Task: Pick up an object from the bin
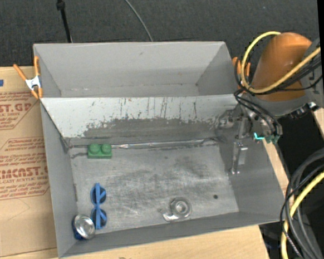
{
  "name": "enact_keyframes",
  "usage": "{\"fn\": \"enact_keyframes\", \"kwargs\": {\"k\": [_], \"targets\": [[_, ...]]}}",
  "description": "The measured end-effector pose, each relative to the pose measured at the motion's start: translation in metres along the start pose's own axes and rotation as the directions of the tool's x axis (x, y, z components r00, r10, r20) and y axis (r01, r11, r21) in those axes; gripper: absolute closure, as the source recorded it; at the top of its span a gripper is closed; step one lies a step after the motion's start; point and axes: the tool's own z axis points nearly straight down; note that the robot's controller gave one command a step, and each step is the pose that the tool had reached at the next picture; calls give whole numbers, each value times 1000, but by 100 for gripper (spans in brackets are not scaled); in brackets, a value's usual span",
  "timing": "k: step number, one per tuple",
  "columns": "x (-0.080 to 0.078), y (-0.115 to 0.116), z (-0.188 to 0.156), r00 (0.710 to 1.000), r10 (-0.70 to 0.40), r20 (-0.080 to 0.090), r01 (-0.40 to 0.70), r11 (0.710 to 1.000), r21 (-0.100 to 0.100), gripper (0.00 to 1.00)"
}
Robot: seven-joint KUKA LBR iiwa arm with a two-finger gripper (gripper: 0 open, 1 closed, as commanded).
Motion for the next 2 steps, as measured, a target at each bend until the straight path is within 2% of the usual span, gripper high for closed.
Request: {"fn": "enact_keyframes", "kwargs": {"k": [1,2], "targets": [[78,82,100,992,-126,12,126,992,1,0],[92,183,69,973,-232,8,232,973,-2,0]]}}
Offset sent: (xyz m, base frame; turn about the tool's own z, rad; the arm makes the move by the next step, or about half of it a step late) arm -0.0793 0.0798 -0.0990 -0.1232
